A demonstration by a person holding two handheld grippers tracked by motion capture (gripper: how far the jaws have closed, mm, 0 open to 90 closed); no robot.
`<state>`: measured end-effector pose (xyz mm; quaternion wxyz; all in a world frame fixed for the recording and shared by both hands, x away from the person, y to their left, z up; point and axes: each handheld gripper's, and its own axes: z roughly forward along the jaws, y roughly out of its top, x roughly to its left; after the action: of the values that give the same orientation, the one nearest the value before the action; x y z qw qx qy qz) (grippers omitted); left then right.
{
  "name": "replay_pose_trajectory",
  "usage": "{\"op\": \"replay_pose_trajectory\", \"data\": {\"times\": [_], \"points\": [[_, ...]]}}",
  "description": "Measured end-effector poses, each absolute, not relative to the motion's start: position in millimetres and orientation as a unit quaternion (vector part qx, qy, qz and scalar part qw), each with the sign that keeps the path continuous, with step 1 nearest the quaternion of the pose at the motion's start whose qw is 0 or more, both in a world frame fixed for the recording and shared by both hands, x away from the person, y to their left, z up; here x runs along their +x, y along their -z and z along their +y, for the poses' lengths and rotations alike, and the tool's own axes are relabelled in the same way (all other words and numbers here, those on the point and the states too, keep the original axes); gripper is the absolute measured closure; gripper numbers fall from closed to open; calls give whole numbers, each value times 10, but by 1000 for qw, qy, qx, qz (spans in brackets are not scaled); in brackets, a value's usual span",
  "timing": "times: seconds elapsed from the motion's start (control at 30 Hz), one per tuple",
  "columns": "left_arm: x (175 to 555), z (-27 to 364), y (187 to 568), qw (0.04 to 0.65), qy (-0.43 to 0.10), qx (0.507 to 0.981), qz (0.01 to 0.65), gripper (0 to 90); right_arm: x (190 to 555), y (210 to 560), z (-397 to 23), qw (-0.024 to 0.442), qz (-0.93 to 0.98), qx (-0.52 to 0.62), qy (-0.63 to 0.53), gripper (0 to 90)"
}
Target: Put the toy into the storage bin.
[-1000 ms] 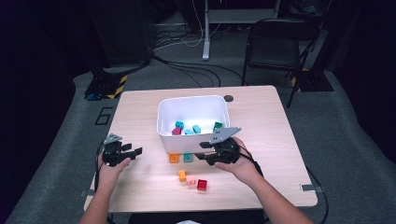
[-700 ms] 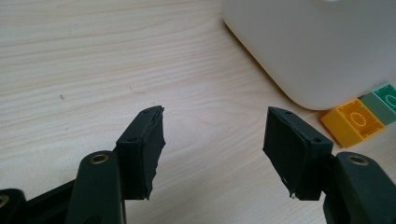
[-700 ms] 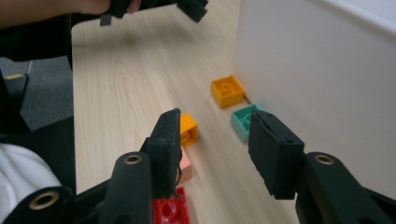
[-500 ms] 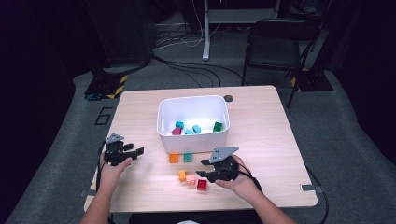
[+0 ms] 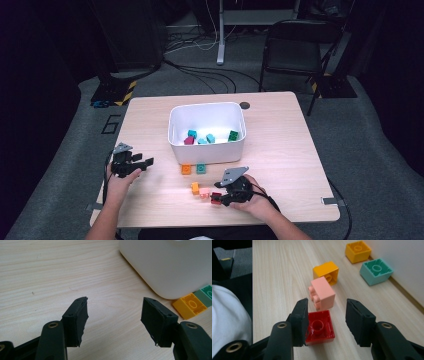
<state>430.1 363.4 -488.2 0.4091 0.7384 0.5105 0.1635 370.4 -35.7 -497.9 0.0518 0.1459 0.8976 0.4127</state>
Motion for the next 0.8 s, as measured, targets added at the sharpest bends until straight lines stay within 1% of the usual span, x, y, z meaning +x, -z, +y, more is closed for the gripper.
{"op": "replay_pose_trajectory", "data": {"times": [0.37, 0.43, 0.5, 0.8], "points": [[4299, 3627, 4881, 410, -166, 737, 510, 377, 3686, 5070, -324, 39, 904, 140, -401, 498], [4299, 3627, 4882, 410, -165, 738, 511, 377, 3691, 5090, -321, 38, 907, 139, -396, 520], [4301, 3628, 4880, 409, -163, 739, 510, 376, 3695, 5111, -318, 33, 910, 142, -388, 572], [4298, 3625, 4881, 408, -163, 740, 510, 377, 3723, 5080, -329, 40, 908, 150, -388, 581]]}}
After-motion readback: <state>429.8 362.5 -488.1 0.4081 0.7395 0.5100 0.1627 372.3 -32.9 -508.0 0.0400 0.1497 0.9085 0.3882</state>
